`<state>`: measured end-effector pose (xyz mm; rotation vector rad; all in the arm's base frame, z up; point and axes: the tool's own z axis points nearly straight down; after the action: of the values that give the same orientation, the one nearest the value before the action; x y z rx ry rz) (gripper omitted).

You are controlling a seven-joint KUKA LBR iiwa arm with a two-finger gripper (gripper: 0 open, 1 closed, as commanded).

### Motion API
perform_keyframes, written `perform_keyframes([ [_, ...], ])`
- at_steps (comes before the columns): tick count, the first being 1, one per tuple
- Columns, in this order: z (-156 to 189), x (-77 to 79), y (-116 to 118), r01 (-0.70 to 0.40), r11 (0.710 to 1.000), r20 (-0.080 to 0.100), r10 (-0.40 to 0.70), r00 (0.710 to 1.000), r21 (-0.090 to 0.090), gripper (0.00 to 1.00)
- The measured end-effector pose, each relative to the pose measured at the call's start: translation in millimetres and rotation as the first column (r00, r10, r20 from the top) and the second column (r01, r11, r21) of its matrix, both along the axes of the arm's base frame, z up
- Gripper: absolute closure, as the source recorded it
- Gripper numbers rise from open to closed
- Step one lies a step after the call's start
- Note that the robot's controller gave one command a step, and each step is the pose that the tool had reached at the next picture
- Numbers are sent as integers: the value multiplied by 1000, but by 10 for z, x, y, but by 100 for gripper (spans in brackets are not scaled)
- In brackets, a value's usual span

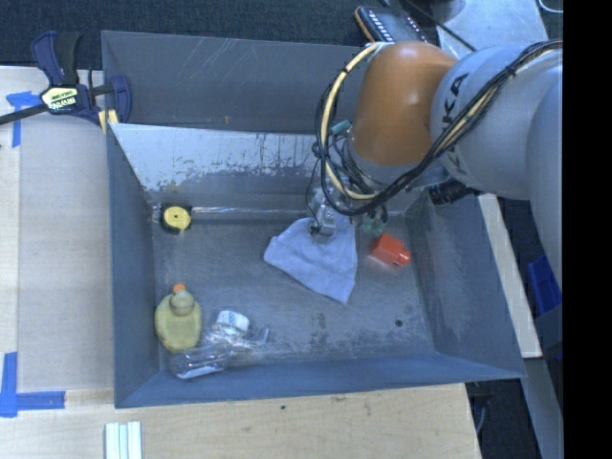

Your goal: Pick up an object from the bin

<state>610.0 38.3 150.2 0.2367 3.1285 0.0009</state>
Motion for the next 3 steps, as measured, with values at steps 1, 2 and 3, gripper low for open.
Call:
perform_keyframes([
  [1,428,28,-10,0,1000,9,0,1000,0,100],
  [2,988,-95,40,27,1000,10,-27,1000,1,100],
  [3,121,-61,3,-10,1000,12,10,1000,0,100],
])
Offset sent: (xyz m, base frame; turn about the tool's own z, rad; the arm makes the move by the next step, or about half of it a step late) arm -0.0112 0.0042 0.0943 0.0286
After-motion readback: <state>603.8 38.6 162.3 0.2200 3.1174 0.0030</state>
